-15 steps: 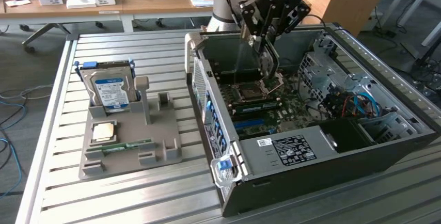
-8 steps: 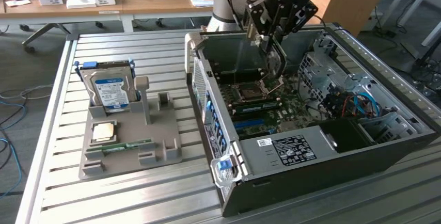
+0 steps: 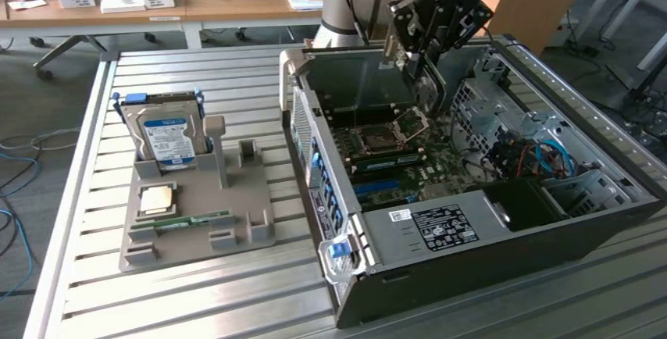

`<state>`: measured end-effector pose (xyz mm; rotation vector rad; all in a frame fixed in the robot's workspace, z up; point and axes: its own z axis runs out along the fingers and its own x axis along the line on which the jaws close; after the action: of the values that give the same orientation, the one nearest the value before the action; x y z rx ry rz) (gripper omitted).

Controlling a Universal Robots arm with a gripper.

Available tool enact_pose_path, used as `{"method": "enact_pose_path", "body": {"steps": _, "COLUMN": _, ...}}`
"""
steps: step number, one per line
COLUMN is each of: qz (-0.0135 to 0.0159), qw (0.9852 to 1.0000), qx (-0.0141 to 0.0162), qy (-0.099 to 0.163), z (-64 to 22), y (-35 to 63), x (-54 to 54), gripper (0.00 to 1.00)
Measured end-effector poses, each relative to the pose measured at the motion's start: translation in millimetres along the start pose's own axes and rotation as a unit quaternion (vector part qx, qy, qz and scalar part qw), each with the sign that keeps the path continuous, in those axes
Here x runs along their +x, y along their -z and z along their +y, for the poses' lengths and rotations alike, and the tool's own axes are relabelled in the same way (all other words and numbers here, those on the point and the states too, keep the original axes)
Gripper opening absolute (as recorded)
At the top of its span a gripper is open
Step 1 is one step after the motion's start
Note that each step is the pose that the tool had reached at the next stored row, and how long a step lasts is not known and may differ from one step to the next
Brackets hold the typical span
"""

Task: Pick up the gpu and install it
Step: 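Pick up the gpu and move the gpu toward the slot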

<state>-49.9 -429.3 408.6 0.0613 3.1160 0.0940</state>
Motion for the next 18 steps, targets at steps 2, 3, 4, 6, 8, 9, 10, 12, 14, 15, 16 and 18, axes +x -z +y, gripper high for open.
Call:
{"method": "enact_pose_path", "body": {"steps": 2, "qz": 0.0000, "qw": 1.0000, "qx": -0.0001, "qy": 0.000, "z": 0.2, "y": -0.1, "x": -4.2, "gripper": 0.27}}
{"method": "enact_pose_path", "body": {"steps": 3, "qz": 0.0000, "qw": 1.0000, "qx": -0.0001, "qy": 0.000, "z": 0.3, "y": -0.2, "x": -6.2, "gripper": 0.27}}
{"method": "enact_pose_path", "body": {"steps": 4, "qz": 0.0000, "qw": 1.0000, "qx": -0.0002, "qy": 0.000, "z": 0.4, "y": -0.2, "x": -8.2, "gripper": 0.27}}
{"method": "enact_pose_path", "body": {"steps": 6, "qz": 0.0000, "qw": 1.0000, "qx": -0.0002, "qy": 0.000, "z": 0.6, "y": -0.3, "x": -12.4, "gripper": 0.27}}
{"method": "enact_pose_path", "body": {"steps": 8, "qz": 0.0000, "qw": 1.0000, "qx": -0.0003, "qy": 0.000, "z": 0.8, "y": -0.4, "x": -17.1, "gripper": 0.27}}
{"method": "enact_pose_path", "body": {"steps": 9, "qz": 0.0000, "qw": 1.0000, "qx": -0.0003, "qy": 0.000, "z": 0.9, "y": -0.5, "x": -19.6, "gripper": 0.27}}
{"method": "enact_pose_path", "body": {"steps": 10, "qz": 0.0000, "qw": 1.0000, "qx": -0.0004, "qy": 0.000, "z": 1.0, "y": -0.6, "x": -22.3, "gripper": 0.27}}
{"method": "enact_pose_path", "body": {"steps": 12, "qz": 0.0000, "qw": 1.0000, "qx": -0.0005, "qy": 0.000, "z": 1.3, "y": -0.7, "x": -28.1, "gripper": 0.27}}
{"method": "enact_pose_path", "body": {"steps": 14, "qz": 0.0000, "qw": 1.0000, "qx": -0.0005, "qy": 0.000, "z": 1.5, "y": -0.9, "x": -33.8, "gripper": 0.27}}
{"method": "enact_pose_path", "body": {"steps": 15, "qz": 0.0000, "qw": 1.0000, "qx": -0.0006, "qy": 0.000, "z": 1.6, "y": -0.9, "x": -36.5, "gripper": 0.27}}
{"method": "enact_pose_path", "body": {"steps": 16, "qz": 0.0000, "qw": 1.0000, "qx": -0.0006, "qy": 0.000, "z": 1.8, "y": -1.0, "x": -39.0, "gripper": 0.27}}
{"method": "enact_pose_path", "body": {"steps": 18, "qz": 0.0001, "qw": 1.0000, "qx": -0.0007, "qy": 0.000, "z": 2.0, "y": -1.1, "x": -44.3, "gripper": 0.27}}
